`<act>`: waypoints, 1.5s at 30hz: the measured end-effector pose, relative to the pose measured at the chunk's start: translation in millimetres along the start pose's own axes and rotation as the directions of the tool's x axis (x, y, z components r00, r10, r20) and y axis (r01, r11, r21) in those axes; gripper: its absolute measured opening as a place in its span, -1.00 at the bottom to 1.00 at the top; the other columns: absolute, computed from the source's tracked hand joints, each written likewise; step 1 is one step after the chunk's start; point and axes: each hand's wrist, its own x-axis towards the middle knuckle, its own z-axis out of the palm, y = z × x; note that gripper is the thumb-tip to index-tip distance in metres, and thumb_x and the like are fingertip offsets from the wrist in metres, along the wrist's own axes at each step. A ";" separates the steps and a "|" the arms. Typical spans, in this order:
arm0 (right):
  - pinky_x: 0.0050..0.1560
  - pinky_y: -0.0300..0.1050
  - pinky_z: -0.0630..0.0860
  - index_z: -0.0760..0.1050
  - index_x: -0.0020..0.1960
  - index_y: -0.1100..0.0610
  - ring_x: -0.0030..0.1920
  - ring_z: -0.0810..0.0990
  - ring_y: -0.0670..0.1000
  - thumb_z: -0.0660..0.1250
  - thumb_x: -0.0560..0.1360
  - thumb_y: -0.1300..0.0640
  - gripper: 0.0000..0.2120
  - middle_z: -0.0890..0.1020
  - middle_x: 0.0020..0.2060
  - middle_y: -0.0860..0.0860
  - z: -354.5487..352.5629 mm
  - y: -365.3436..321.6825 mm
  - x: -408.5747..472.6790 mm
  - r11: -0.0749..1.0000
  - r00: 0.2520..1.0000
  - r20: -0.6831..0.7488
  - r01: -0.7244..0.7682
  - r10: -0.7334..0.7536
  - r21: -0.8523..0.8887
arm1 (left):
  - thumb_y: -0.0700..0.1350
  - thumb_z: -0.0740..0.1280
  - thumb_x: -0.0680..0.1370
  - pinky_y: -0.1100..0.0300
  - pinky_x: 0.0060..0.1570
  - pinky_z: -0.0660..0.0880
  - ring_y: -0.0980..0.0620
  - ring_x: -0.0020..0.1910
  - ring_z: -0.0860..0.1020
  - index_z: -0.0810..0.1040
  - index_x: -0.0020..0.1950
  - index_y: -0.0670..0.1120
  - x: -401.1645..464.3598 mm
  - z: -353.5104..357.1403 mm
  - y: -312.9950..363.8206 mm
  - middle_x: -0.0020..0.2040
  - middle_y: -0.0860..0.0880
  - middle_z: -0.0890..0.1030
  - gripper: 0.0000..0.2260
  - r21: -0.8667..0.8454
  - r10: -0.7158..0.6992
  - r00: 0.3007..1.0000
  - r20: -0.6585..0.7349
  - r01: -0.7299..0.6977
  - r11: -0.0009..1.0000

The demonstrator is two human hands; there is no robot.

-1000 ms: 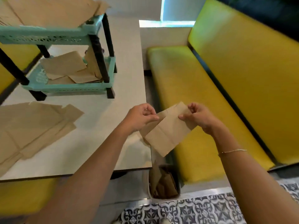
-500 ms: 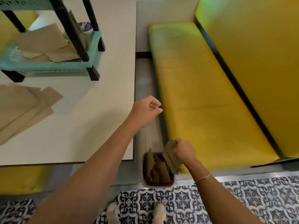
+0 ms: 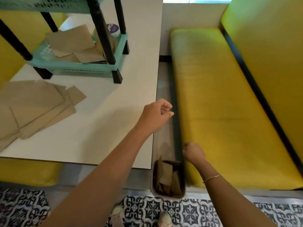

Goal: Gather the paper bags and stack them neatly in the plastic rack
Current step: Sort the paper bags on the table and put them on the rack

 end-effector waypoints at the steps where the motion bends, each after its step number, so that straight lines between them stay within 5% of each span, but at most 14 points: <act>1: 0.02 -0.11 0.49 0.51 0.22 0.17 0.13 0.56 0.15 0.18 0.55 0.21 -0.72 0.60 0.13 0.15 -15.3 -11.9 1.3 1.000 0.999 -0.039 0.024 -0.024 0.016 | -0.10 0.32 0.55 0.43 -0.13 0.37 0.14 -0.06 0.49 0.51 0.15 -0.08 0.6 -5.1 -0.1 0.01 0.03 0.55 -0.81 -0.001 0.002 1.000 -0.004 -0.002 1.000; 8: 0.07 -0.05 0.56 0.55 0.17 0.13 0.01 0.60 0.07 0.23 0.55 0.15 -0.76 0.63 0.08 0.07 -97.5 -125.2 -10.1 0.950 0.932 -0.316 0.244 -0.175 0.195 | -0.09 0.35 0.53 0.33 -0.08 0.40 0.12 -0.09 0.50 0.53 0.11 -0.09 3.9 -66.6 -17.3 0.04 0.00 0.59 -0.82 -0.016 -0.047 0.995 -0.090 0.046 0.999; 11: -0.03 -0.21 0.52 0.54 0.19 0.13 -0.13 0.57 0.00 0.25 0.56 0.14 -0.76 0.62 0.07 0.04 -110.6 -182.1 -22.3 0.918 0.892 -0.376 0.343 -0.251 0.201 | -0.09 0.35 0.53 0.31 -0.06 0.39 0.11 -0.09 0.51 0.54 0.08 -0.07 4.2 -109.3 -39.7 0.01 0.01 0.60 -0.85 0.011 -0.083 0.979 -0.184 0.086 0.996; 19: 0.08 -0.07 0.52 0.56 0.14 0.07 0.05 0.57 0.08 0.24 0.52 0.13 -0.77 0.62 0.05 0.07 -72.2 -316.6 -29.9 0.881 0.881 -0.234 0.450 -0.412 0.143 | -0.13 0.29 0.52 0.09 0.05 0.49 -0.07 0.11 0.48 0.50 0.12 -0.05 -6.6 -237.1 -162.8 0.11 -0.08 0.55 -0.82 0.154 -0.340 0.815 -0.468 0.455 0.877; 23: 0.00 -0.12 0.51 0.56 0.14 0.07 0.01 0.57 0.06 0.25 0.51 0.16 -0.77 0.62 0.02 0.06 -45.9 -355.3 -28.4 0.877 0.885 -0.126 0.463 -0.449 0.127 | 0.04 0.37 0.48 0.06 0.25 0.37 -0.13 0.30 0.35 0.34 0.35 -0.11 -12.6 -290.4 -219.3 0.30 -0.14 0.43 -0.49 0.353 -0.466 0.774 -0.429 0.618 0.703; 28: -0.04 -0.22 0.46 0.56 0.15 0.07 0.00 0.57 0.02 0.26 0.51 0.15 -0.77 0.62 0.03 0.04 -33.4 -379.9 -21.5 0.883 0.891 -0.106 0.453 -0.442 0.125 | 0.29 0.42 0.32 -0.09 0.43 0.12 -0.15 0.45 0.18 0.11 0.49 -0.08 -16.2 -321.6 -260.2 0.46 -0.11 0.23 -0.09 0.511 -0.582 0.779 -0.233 0.607 0.609; 32: -0.07 -0.28 0.40 0.56 0.14 0.07 -0.05 0.54 0.00 0.25 0.51 0.17 -0.76 0.62 0.05 0.05 -34.0 -388.0 -17.2 0.893 0.900 -0.121 0.433 -0.420 0.122 | 0.29 0.47 0.21 -0.09 0.37 0.19 -0.13 0.37 0.27 0.30 0.33 0.02 -16.4 -327.5 -272.9 0.32 -0.06 0.38 -0.21 0.508 -0.547 0.796 -0.259 0.594 0.624; 37: 0.04 -0.23 0.42 0.48 0.26 0.07 0.08 0.53 0.02 0.33 0.49 0.11 -0.67 0.58 0.10 0.06 -44.8 -405.4 -21.4 0.884 0.895 -0.131 0.444 -0.427 0.144 | -0.01 0.48 0.38 -0.01 0.28 0.33 -0.06 0.20 0.43 0.47 0.16 0.06 -16.6 -340.1 -263.1 0.13 0.00 0.55 -0.61 0.408 -0.417 0.849 -0.325 0.523 0.748; 41: 0.08 -0.17 0.43 0.30 0.39 0.00 0.16 0.50 0.02 0.45 0.39 -0.05 -0.37 0.50 0.20 0.02 -53.0 -417.4 -25.6 0.869 0.904 -0.058 0.424 -0.424 0.257 | -0.15 0.50 0.38 0.30 -0.18 0.45 0.08 -0.06 0.56 0.55 -0.04 0.01 -24.2 -355.9 -241.0 -0.15 0.08 0.59 -0.79 0.097 -0.361 0.921 -0.146 0.377 0.921; 45: 0.10 -0.03 0.51 0.42 0.23 0.04 0.08 0.51 0.04 0.46 0.38 0.00 -0.53 0.55 0.08 0.01 -57.9 -420.1 -30.4 0.814 0.901 -0.050 0.413 -0.431 0.408 | -0.13 0.48 0.40 0.41 -0.22 0.40 0.26 -0.18 0.54 0.55 -0.11 0.03 -26.8 -354.7 -218.1 -0.21 0.14 0.60 -0.84 0.009 -0.258 0.965 -0.042 0.258 0.966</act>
